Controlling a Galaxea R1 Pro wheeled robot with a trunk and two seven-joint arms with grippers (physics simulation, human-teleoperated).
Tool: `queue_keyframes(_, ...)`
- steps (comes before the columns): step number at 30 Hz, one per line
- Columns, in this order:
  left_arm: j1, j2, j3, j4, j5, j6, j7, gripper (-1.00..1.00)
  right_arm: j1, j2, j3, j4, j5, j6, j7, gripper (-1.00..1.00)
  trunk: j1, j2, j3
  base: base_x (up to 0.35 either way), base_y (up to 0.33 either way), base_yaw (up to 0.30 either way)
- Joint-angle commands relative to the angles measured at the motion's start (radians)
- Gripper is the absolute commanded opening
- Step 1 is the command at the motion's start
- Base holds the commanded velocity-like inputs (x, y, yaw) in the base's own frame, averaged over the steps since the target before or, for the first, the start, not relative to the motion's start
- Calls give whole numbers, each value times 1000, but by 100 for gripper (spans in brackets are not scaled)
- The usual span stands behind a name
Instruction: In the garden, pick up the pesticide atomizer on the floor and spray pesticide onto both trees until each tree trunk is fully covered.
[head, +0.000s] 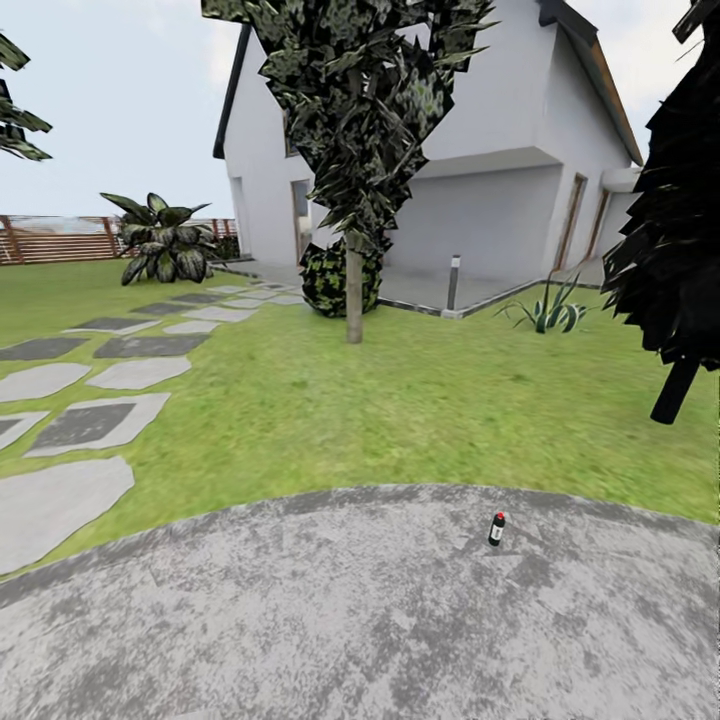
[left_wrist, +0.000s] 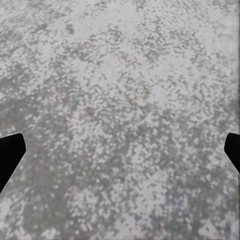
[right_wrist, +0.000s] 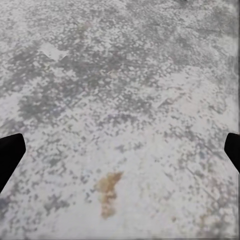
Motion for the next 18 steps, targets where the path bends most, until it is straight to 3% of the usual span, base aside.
queue_keyframes(1, -1, 0, 1, 1, 1, -3, 0, 100, -1, 0, 0, 1, 0, -3, 0, 100, 0, 0, -1, 0, 0, -55)
queue_keyframes(8, -1, 0, 1, 1, 1, -4, 0, 100, -1, 2, 1, -3, 0, -3, -1, 100, 0, 0, -1, 0, 0, -45)
queue_keyframes(18, -1, 0, 1, 1, 1, -4, 0, 100, -1, 2, 0, -1, 0, -4, 0, 100, 0, 0, 2, 0, 0, -270)
